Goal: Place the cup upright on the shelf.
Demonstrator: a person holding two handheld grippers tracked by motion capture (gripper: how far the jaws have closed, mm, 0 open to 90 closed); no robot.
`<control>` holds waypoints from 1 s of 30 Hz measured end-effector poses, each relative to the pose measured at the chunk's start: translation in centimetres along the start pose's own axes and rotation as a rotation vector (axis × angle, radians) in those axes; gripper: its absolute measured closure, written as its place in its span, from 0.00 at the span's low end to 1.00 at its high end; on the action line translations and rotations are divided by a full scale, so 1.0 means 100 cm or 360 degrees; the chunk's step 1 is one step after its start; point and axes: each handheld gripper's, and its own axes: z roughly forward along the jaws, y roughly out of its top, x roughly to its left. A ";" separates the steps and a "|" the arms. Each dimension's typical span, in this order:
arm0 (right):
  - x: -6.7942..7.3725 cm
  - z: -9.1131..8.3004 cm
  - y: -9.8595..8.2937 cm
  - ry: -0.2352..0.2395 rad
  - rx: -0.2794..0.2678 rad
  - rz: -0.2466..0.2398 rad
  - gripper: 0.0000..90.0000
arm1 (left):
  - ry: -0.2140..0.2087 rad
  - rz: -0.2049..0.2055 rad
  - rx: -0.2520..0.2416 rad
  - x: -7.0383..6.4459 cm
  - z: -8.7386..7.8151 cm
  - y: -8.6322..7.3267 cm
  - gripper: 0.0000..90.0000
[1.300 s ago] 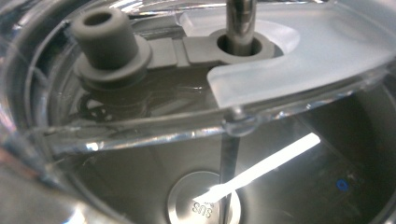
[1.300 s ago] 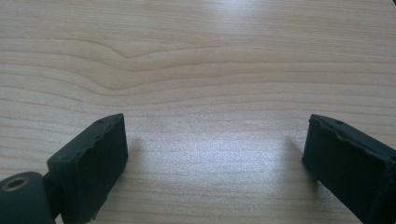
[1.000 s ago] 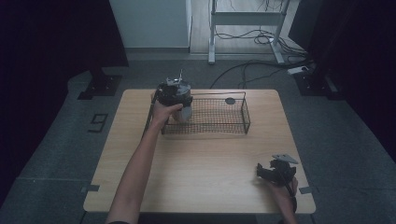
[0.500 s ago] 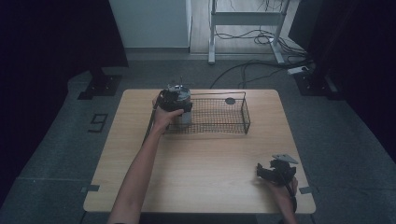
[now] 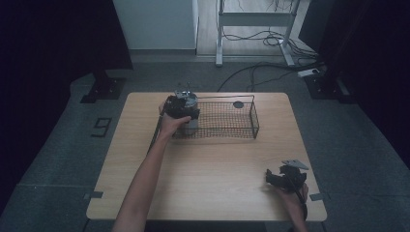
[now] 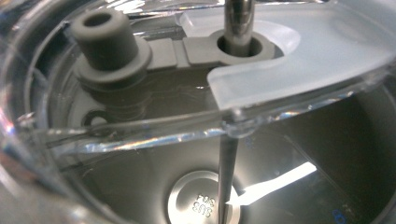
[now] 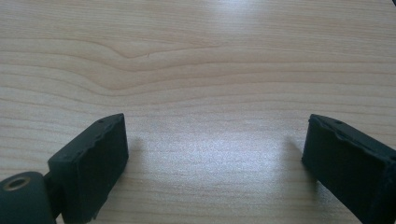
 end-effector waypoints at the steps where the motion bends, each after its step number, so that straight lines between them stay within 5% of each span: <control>1: 0.000 0.000 0.000 0.0000 0.0000 0.0000 0.07 | -0.0001 -0.0001 -0.0002 0.000 0.000 -0.001 0.05; 20: 0.000 0.000 0.000 0.0000 0.0000 0.0000 0.07 | 0.0008 0.0040 -0.0030 -0.003 -0.003 -0.008 0.05; 30: 0.000 0.000 0.000 0.0000 0.0000 0.0000 0.07 | -0.0045 -0.0035 -0.0148 -0.002 -0.020 -0.003 0.00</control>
